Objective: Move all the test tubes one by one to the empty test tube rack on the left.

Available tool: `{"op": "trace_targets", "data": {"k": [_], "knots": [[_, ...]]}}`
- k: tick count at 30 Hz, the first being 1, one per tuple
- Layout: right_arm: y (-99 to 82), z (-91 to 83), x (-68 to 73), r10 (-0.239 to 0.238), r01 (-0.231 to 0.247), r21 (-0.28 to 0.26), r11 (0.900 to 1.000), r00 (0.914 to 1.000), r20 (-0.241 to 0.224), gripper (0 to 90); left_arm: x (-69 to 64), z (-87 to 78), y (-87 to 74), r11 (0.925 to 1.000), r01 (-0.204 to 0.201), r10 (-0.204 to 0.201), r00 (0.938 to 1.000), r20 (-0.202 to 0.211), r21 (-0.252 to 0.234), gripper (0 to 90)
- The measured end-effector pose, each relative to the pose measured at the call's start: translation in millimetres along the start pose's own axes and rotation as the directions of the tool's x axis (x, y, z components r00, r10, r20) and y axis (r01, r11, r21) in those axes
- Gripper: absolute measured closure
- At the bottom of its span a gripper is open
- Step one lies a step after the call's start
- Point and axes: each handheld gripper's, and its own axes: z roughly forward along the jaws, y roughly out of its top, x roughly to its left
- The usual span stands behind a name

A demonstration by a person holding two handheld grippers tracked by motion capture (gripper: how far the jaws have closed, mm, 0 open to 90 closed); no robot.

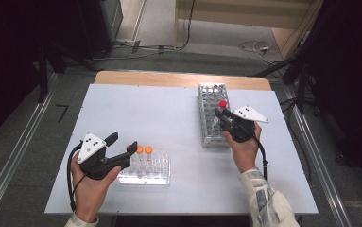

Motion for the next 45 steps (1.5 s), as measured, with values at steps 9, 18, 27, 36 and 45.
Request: {"op": "trace_targets", "data": {"k": [9,18,27,36,45], "knots": [[9.8,-10.7,8.1,-0.020,0.020,-0.027,0.9994,0.9993,-0.031,71.0,-3.4,0.1,6.8,0.9997,-0.004,0.004,1.0000,0.003,-0.025,27.7],[13.5,-12.7,28.3,-0.044,0.041,-0.032,0.9987,0.9948,-0.092,71.0,-6.9,3.7,13.8,0.9994,-0.004,0.004,0.9999,0.012,-0.034,29.0],[14.6,-7.5,59.5,-0.075,0.070,-0.033,0.9970,0.9827,-0.170,71.0,-13.0,13.5,26.3,0.9991,-0.011,0.012,0.9992,0.038,-0.042,32.2],[15.3,0.5,88.6,-0.098,0.095,-0.027,0.9951,0.9673,-0.234,71.0,-19.0,26.9,31.7,0.9995,-0.015,0.017,0.9980,0.060,-0.029,33.6],[15.4,10.2,109.3,-0.125,0.126,-0.013,0.9919,0.9547,-0.270,71.0,-32.7,44.5,40.2,0.9992,-0.025,0.028,0.9949,0.097,-0.030,35.2]]}}
